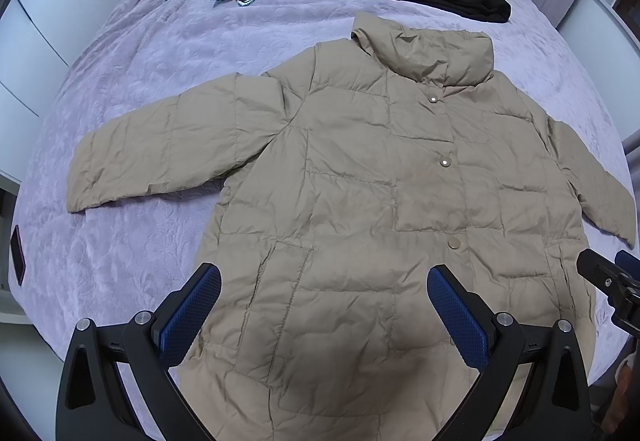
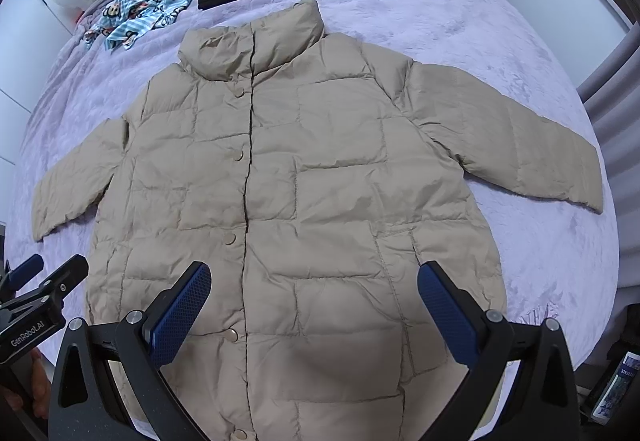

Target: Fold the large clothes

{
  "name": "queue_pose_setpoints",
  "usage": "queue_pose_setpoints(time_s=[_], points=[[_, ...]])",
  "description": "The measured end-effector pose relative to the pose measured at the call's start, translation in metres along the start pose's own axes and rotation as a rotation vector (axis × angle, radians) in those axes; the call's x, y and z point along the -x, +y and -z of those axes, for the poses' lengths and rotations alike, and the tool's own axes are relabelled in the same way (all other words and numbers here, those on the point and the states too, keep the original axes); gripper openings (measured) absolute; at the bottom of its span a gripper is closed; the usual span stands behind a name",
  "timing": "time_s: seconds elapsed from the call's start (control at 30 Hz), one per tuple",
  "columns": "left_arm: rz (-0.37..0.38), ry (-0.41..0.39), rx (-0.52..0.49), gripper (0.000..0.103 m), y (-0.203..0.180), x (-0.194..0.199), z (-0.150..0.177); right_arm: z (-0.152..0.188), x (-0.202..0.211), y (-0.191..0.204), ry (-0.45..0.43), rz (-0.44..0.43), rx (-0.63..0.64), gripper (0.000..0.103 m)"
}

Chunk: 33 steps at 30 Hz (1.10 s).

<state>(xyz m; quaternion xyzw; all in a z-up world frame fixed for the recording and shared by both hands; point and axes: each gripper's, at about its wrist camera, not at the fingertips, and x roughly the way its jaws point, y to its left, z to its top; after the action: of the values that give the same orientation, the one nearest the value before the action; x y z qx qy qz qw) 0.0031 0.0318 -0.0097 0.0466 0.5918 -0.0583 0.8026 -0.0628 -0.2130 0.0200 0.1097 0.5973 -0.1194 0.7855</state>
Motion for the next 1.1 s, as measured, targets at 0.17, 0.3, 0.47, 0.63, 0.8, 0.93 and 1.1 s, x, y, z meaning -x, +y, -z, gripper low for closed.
queue_pose_setpoints(time_s=[0.17, 0.3, 0.47, 0.63, 0.8, 0.93, 1.1], points=[[0.004, 0.005, 0.004, 0.103, 0.001, -0.001, 0.000, -0.002, -0.001, 0.001, 0.006, 0.003, 0.001, 0.103], [0.009, 0.011, 0.013, 0.103, 0.004, -0.003, -0.001, -0.002, -0.002, 0.002, 0.011, 0.007, 0.002, 0.103], [0.021, 0.018, 0.022, 0.103, 0.009, -0.006, -0.002, 0.000, -0.002, 0.004, 0.018, 0.013, -0.001, 0.103], [0.006, 0.019, 0.024, 0.103, 0.017, -0.009, -0.002, 0.001, -0.002, 0.008, 0.015, 0.022, -0.006, 0.103], [0.053, 0.048, 0.048, 0.103, 0.035, -0.017, 0.000, 0.002, 0.000, 0.016, -0.001, 0.018, -0.007, 0.103], [0.094, 0.046, 0.075, 0.103, 0.054, -0.024, 0.005, 0.003, 0.000, 0.027, -0.008, -0.013, -0.006, 0.103], [0.142, 0.055, 0.146, 0.103, 0.095, -0.043, 0.009, 0.011, -0.013, 0.057, 0.005, -0.043, 0.030, 0.103]])
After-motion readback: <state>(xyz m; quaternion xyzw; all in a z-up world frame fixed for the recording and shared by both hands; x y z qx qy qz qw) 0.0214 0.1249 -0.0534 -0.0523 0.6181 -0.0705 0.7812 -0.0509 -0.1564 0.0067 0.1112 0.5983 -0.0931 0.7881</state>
